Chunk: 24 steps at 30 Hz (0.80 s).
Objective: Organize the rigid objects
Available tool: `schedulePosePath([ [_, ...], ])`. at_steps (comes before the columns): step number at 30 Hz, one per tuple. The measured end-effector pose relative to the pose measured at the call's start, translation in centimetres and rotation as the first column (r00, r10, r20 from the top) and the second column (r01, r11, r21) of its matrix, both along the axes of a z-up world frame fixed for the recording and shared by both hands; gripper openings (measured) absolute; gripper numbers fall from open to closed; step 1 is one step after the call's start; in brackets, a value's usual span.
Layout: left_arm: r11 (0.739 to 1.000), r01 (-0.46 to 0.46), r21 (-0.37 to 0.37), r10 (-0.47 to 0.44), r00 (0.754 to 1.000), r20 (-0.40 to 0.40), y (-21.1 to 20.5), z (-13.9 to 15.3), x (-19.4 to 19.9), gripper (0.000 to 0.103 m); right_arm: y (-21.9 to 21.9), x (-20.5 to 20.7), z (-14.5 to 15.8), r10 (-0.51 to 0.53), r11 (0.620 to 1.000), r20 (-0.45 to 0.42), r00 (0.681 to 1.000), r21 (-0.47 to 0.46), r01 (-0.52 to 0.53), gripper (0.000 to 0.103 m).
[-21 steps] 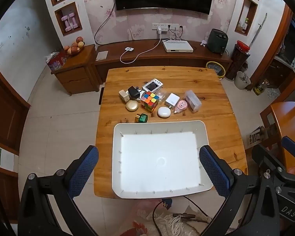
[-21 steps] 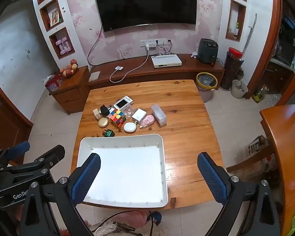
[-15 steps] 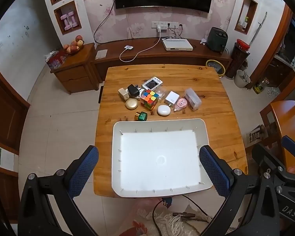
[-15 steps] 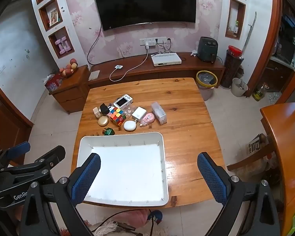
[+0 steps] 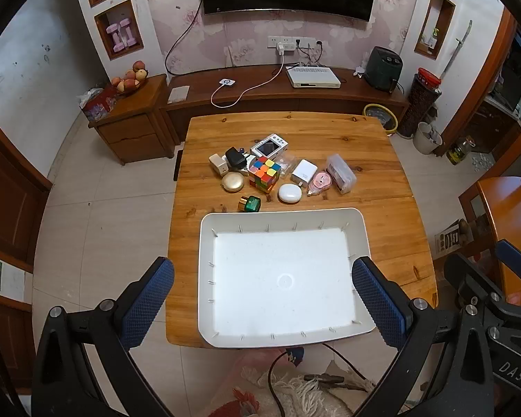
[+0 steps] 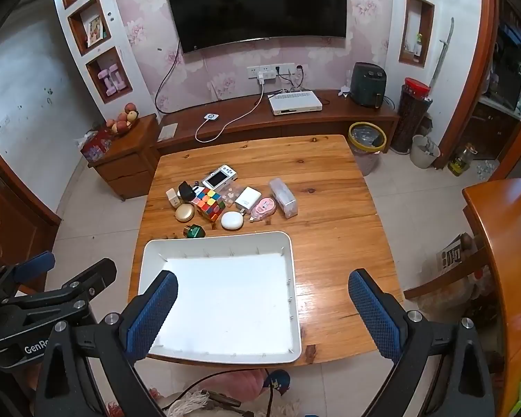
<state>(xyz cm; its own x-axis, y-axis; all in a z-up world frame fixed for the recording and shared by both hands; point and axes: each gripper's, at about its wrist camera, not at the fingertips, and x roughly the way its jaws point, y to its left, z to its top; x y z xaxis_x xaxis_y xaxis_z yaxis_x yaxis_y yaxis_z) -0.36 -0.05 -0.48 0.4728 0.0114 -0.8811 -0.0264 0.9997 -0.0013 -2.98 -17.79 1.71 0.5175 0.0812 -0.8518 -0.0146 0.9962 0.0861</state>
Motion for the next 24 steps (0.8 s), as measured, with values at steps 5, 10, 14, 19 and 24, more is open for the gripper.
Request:
schedulePosePath([
  [5, 1.000, 0.000, -0.002, 0.000, 1.000, -0.001, 0.11, -0.13, -0.01, 0.102, -0.08, -0.06, -0.19, 0.001, 1.000, 0.000, 1.000, 0.001, -0.001, 0.099],
  [10, 1.000, 0.001, -0.002, -0.001, 1.000, -0.002, 0.17, -0.06, 0.02, 0.102, -0.08, -0.01, -0.15, 0.000, 1.000, 0.000, 1.000, 0.003, 0.000, 0.099],
  [14, 1.000, 0.002, -0.002, -0.002, 1.000, -0.002, 0.21, -0.02, 0.08, 0.102, 0.01, -0.11, -0.46, 0.000, 1.000, 0.000, 1.000, 0.003, 0.000, 0.099],
  [19, 1.000, 0.001, -0.001, -0.001, 1.000, -0.003, 0.19, 0.09, 0.13, 0.102, -0.05, -0.03, -0.44, -0.002, 1.000, 0.000, 1.000, 0.005, 0.002, 0.099],
  [24, 1.000, 0.001, 0.001, -0.001, 1.000, -0.003, 0.16, 0.11, 0.14, 0.102, -0.07, -0.11, -0.26, 0.000, 1.000, 0.002, 1.000, 0.007, 0.000, 0.099],
])
